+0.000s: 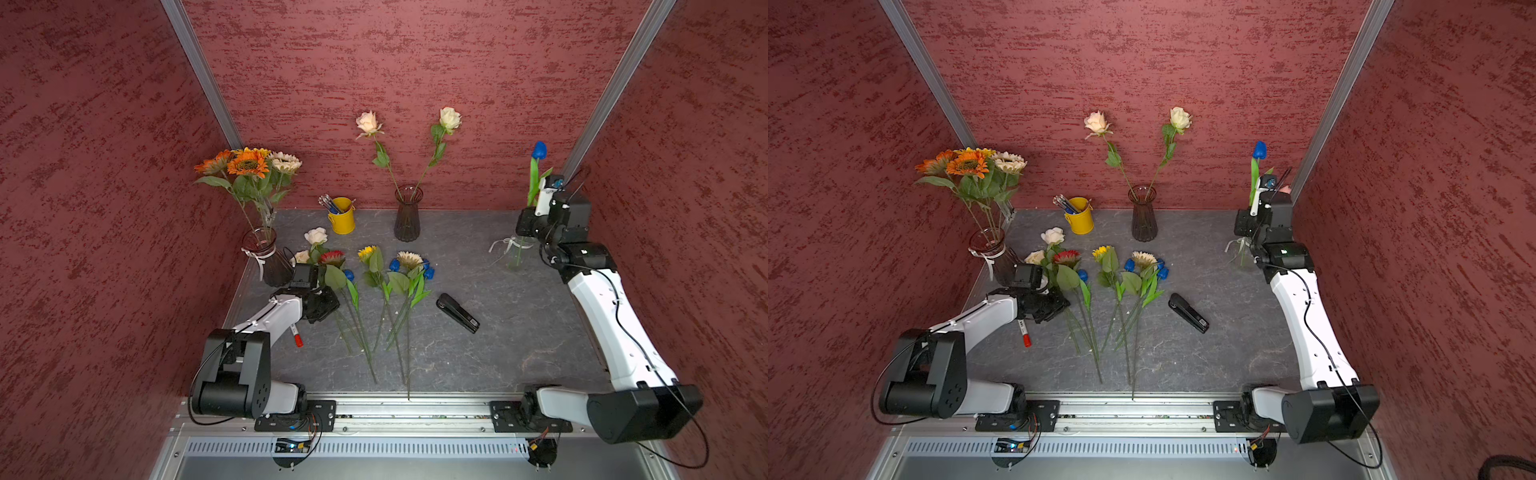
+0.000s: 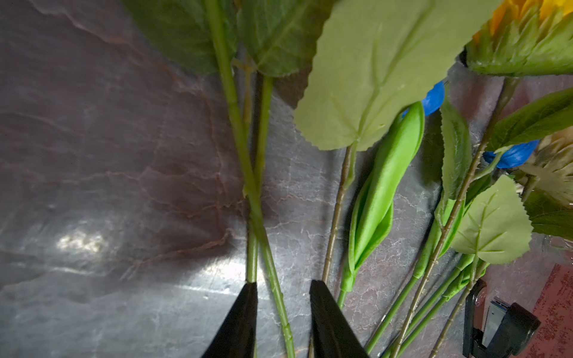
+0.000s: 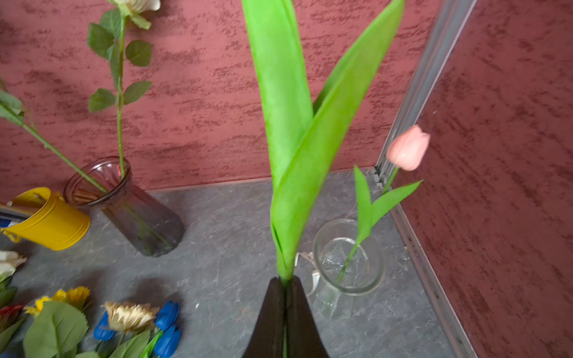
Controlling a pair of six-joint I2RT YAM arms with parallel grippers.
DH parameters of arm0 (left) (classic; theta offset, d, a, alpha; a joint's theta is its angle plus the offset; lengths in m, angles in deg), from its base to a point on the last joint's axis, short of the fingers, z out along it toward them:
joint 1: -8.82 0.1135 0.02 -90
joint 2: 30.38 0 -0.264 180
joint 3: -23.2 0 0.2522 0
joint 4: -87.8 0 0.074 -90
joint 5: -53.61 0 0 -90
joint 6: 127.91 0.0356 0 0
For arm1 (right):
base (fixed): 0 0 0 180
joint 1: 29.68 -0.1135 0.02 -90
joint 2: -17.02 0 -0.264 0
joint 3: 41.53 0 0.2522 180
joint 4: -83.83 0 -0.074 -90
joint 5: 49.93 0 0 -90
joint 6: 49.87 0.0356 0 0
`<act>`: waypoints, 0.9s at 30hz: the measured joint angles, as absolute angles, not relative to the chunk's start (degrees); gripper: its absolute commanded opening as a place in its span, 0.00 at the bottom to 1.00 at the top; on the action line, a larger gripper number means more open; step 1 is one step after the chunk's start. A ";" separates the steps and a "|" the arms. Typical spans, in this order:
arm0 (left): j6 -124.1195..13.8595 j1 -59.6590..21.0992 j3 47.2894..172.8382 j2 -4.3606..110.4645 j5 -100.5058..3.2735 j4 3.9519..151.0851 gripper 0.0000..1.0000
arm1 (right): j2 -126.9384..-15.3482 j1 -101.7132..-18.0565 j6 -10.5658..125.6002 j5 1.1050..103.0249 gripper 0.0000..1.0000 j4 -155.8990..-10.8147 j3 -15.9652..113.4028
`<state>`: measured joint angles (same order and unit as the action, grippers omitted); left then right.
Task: Arrange the flowers in different vases according to their variety
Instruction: Insert the flower into the vase.
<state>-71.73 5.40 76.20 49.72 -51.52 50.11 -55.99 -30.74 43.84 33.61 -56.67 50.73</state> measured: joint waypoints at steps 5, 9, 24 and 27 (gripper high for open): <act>-71.67 5.40 76.20 49.70 -51.52 50.09 0.33 | -56.78 -26.87 42.15 33.91 0.00 -69.22 45.94; -71.69 5.40 76.20 49.70 -51.52 50.09 0.33 | -59.60 -26.26 40.52 33.89 0.00 -81.72 42.23; -71.67 5.66 77.56 49.78 -51.28 49.00 0.33 | -73.87 -23.29 36.67 31.71 0.00 -109.69 37.35; -71.67 5.66 77.56 49.78 -51.17 48.63 0.34 | -75.03 -22.50 36.71 31.42 0.00 -111.81 35.30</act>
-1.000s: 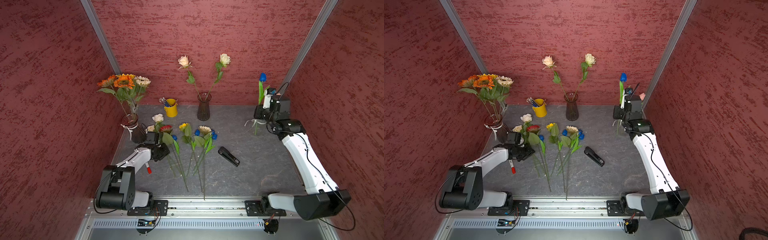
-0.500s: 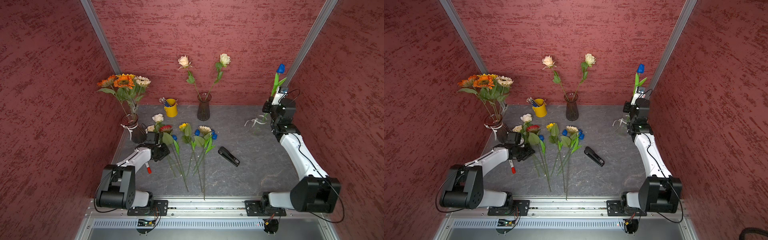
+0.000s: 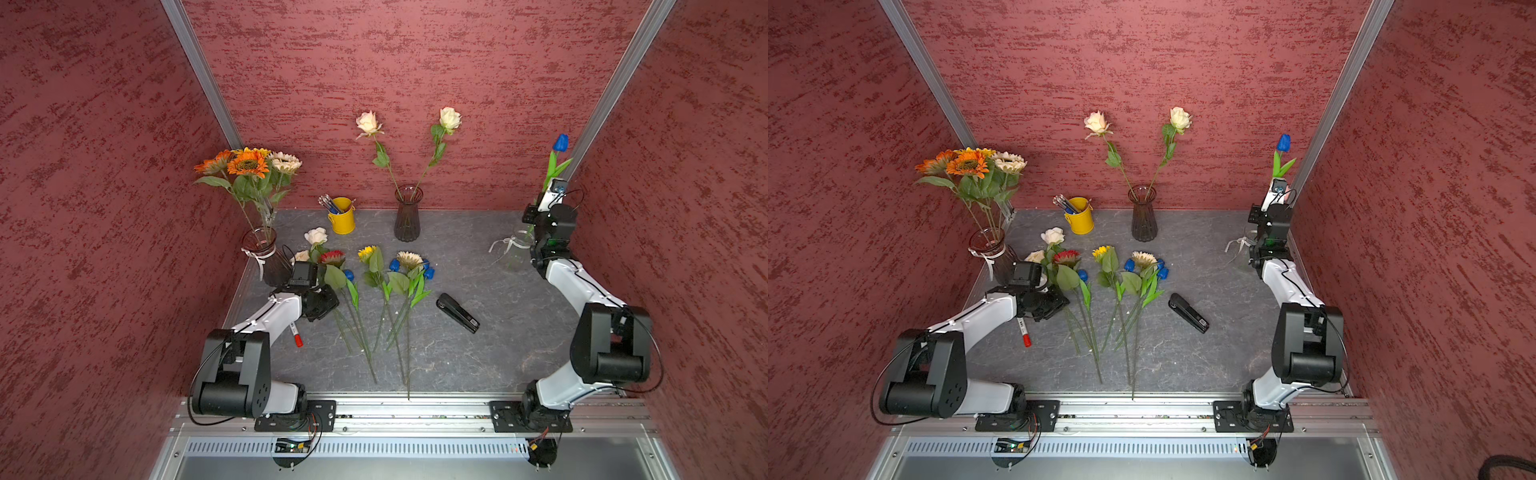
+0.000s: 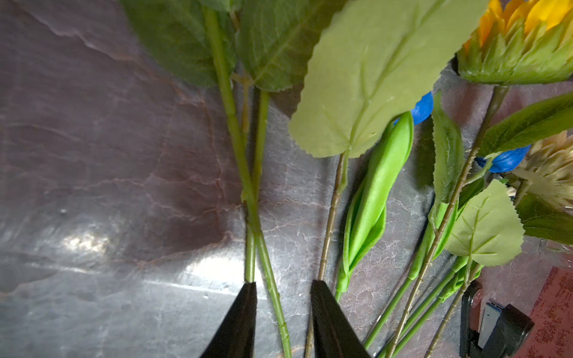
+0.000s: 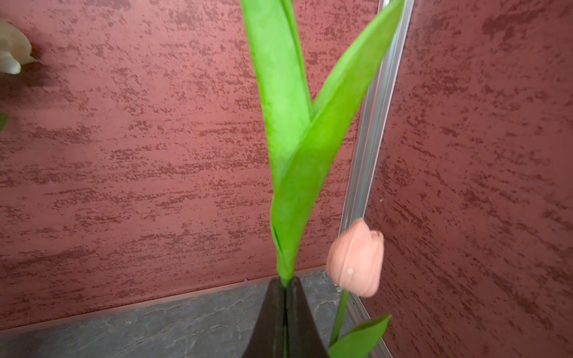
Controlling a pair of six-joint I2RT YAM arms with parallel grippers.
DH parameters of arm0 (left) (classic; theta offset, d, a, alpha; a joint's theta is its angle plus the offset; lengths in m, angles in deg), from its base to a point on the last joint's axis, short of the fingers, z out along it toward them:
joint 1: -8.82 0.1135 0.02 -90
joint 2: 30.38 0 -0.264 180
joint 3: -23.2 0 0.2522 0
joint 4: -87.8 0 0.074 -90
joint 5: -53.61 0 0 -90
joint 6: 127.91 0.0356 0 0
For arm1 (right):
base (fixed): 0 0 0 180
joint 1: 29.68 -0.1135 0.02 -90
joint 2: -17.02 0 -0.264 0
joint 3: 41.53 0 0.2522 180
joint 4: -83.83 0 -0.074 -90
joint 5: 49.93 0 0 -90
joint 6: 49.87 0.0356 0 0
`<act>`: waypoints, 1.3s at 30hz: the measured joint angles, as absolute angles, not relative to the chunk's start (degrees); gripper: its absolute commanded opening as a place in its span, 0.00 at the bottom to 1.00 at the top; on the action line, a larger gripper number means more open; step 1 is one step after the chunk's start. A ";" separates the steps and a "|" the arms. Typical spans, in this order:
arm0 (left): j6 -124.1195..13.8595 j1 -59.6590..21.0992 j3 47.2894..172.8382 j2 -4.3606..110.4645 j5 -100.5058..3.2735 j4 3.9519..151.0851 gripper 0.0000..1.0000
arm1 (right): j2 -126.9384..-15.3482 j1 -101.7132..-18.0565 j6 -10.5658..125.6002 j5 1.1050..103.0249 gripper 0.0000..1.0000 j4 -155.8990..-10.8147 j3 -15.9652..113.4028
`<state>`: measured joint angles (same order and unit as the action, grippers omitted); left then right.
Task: Arrange the flowers in different vases according to their variety
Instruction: Insert the flower into the vase, then pick up the flower at the center of the board.
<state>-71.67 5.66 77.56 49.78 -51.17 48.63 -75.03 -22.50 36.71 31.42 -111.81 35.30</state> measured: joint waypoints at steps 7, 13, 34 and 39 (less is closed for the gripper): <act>-71.58 5.68 77.56 49.78 -51.11 48.06 0.34 | -74.94 -22.17 38.18 30.74 0.67 -108.36 31.69; -71.25 5.92 77.56 49.78 -51.04 47.58 0.34 | -59.95 -22.17 39.71 30.70 0.73 -100.12 28.61; -70.05 6.27 79.46 55.84 -51.37 47.99 0.24 | -46.31 -22.17 39.90 31.33 0.73 -86.22 24.30; -69.98 5.97 80.42 57.59 -51.33 48.37 0.21 | -46.22 -22.17 39.86 31.84 0.73 -85.43 24.30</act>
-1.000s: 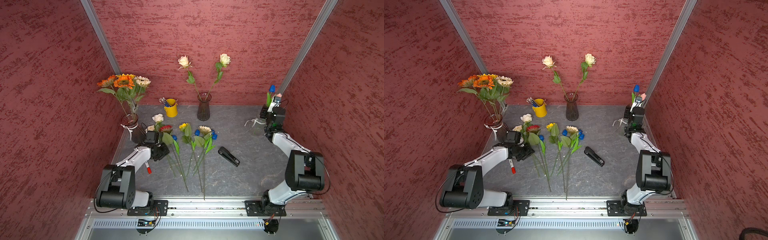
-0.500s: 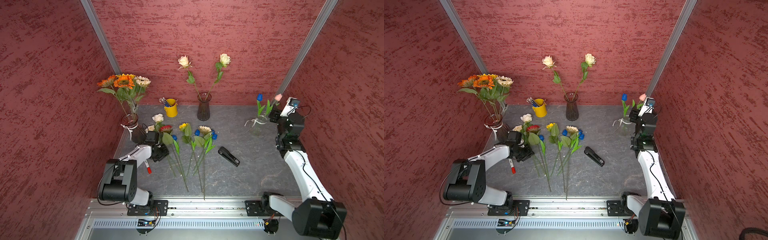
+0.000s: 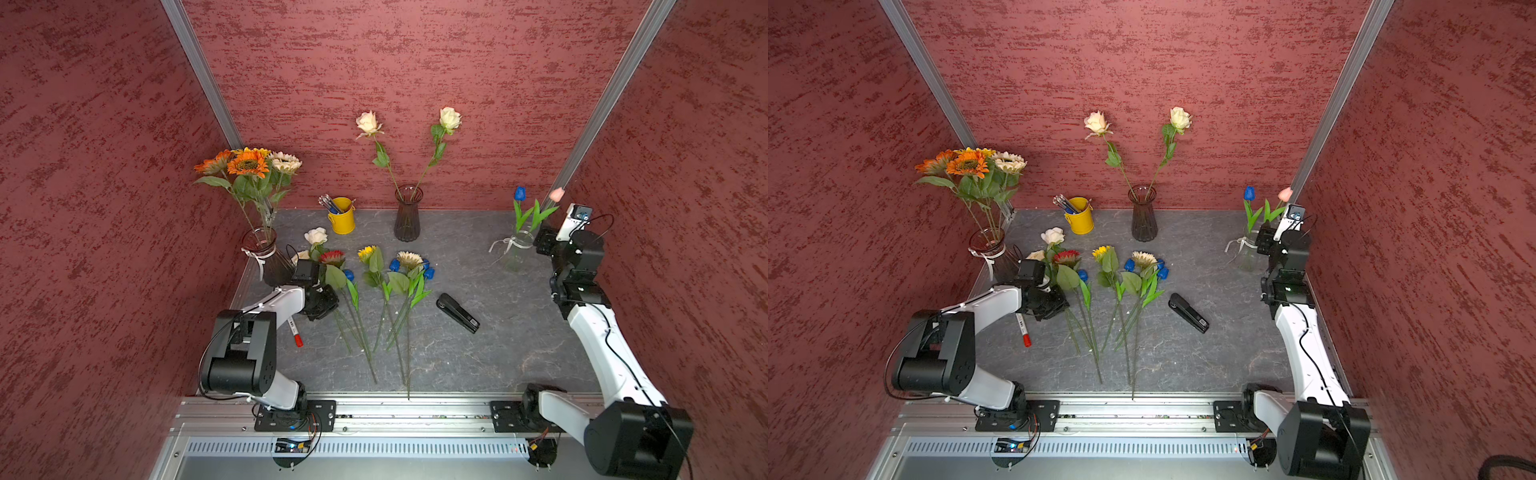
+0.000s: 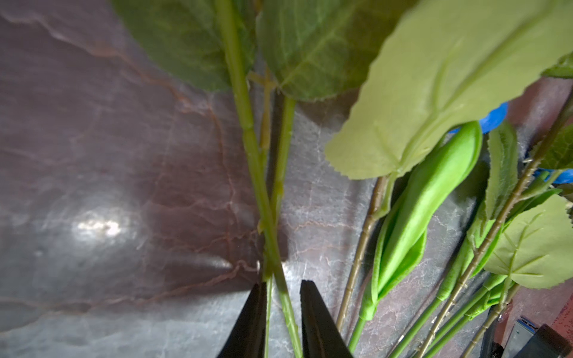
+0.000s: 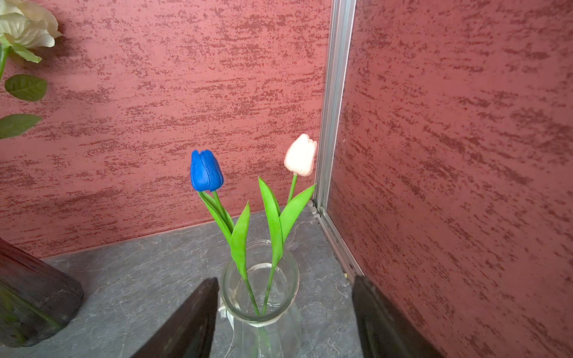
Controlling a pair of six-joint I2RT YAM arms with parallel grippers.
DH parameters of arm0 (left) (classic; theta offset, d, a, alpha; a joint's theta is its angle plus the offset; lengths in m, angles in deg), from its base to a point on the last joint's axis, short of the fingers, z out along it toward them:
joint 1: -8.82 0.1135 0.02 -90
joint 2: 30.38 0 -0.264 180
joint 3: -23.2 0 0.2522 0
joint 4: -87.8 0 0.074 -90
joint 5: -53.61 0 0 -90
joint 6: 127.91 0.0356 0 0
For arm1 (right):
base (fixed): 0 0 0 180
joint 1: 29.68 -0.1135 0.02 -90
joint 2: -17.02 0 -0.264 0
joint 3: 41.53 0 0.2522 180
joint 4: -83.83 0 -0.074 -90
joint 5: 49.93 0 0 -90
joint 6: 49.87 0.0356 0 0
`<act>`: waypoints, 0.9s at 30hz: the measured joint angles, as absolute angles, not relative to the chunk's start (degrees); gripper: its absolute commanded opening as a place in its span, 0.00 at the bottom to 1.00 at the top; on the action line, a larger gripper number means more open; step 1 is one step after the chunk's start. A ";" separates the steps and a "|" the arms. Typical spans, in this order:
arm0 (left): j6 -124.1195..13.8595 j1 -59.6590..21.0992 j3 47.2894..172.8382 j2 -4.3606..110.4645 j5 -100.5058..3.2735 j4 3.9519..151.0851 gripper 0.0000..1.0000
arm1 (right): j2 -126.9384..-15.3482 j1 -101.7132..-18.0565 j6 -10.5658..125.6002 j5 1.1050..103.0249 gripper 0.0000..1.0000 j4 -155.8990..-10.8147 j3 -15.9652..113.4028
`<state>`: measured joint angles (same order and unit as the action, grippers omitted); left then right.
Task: Arrange the flowers in different vases according to their variety
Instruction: Pick up the flower at the center of the board.
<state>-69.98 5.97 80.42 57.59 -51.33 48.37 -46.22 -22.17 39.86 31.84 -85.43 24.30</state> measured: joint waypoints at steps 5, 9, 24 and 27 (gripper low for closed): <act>-69.98 5.49 81.08 58.81 -51.33 48.54 0.16 | -45.92 -22.17 39.31 31.88 0.73 -84.30 24.30; -69.55 4.96 81.76 59.57 -51.02 48.52 0.09 | -45.63 -22.17 39.36 32.08 0.72 -83.49 24.30; -70.05 -0.28 82.65 49.06 -44.83 43.71 0.00 | -44.47 -26.42 42.29 35.18 0.71 -77.02 24.81; -70.44 -3.37 82.67 45.30 -41.91 42.05 0.00 | -43.71 -30.09 44.06 36.80 0.71 -74.83 25.24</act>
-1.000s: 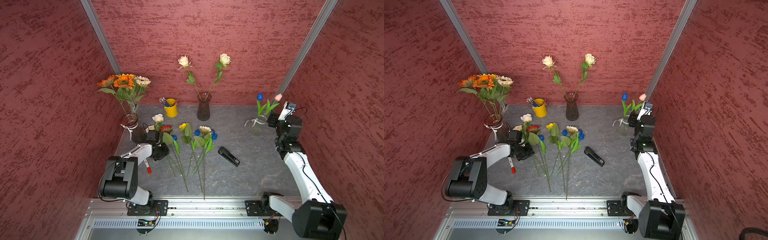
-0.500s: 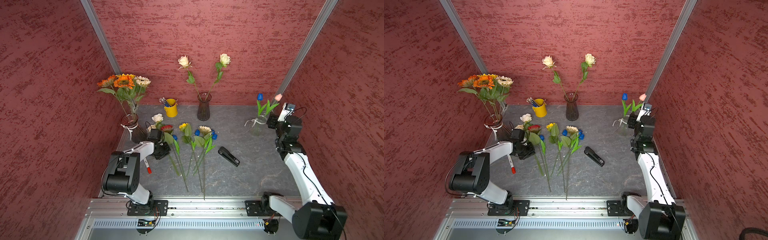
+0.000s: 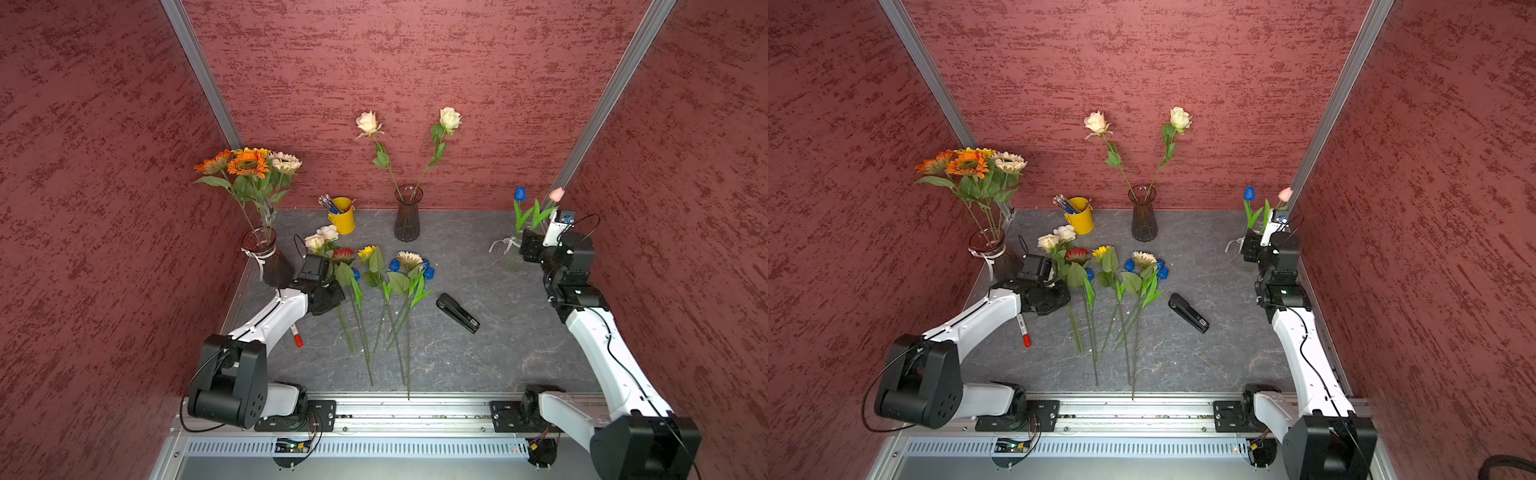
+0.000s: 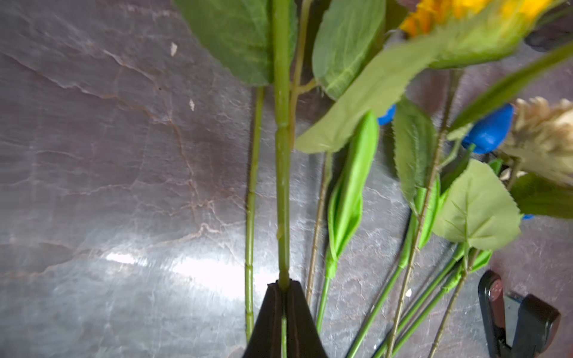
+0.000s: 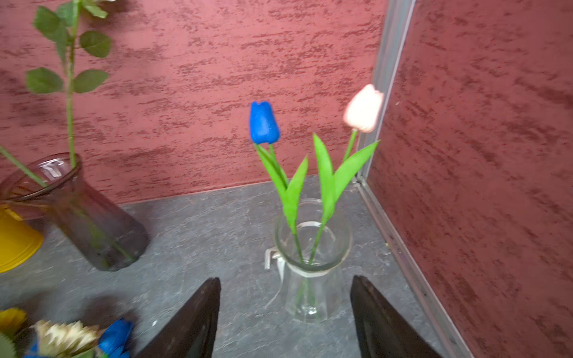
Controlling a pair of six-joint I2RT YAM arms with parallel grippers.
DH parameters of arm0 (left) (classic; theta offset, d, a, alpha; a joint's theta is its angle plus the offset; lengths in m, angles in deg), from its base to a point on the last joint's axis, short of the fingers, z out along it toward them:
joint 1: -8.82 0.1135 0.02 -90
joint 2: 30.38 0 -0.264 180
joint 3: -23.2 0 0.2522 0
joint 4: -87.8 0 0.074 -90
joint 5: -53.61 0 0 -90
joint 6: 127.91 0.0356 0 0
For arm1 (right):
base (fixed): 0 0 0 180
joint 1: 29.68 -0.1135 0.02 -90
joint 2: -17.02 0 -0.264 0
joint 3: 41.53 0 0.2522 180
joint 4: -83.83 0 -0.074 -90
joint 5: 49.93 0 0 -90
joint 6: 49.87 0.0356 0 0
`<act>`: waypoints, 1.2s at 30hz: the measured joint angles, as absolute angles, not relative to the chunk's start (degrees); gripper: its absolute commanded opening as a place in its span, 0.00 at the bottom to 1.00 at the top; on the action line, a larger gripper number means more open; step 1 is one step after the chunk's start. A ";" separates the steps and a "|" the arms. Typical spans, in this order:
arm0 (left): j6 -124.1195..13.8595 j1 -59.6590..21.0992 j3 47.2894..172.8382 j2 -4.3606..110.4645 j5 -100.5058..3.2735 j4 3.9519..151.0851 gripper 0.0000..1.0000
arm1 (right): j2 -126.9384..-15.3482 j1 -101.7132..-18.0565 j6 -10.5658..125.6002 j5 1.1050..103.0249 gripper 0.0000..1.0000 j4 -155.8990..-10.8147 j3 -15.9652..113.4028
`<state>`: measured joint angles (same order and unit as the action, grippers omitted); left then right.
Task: Arrange the flowers in different vases according to their variety
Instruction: Pick up the flower at the center of the board.
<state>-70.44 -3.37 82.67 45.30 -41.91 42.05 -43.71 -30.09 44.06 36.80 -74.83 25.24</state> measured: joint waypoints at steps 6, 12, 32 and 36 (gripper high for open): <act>-67.52 -14.21 82.72 35.88 -34.12 41.35 0.00 | -45.59 -40.43 49.52 44.34 0.71 -69.74 26.97; -60.89 -22.21 83.02 29.87 -30.23 42.73 0.00 | -51.25 -48.95 57.19 56.54 0.70 -69.46 27.03; -56.04 -26.21 86.67 34.53 -37.77 51.67 0.00 | -69.83 -68.53 77.78 77.61 0.63 -96.69 27.93; -56.04 -27.04 87.28 35.53 -37.86 52.17 0.00 | -72.01 -69.43 78.79 77.54 0.59 -99.14 28.91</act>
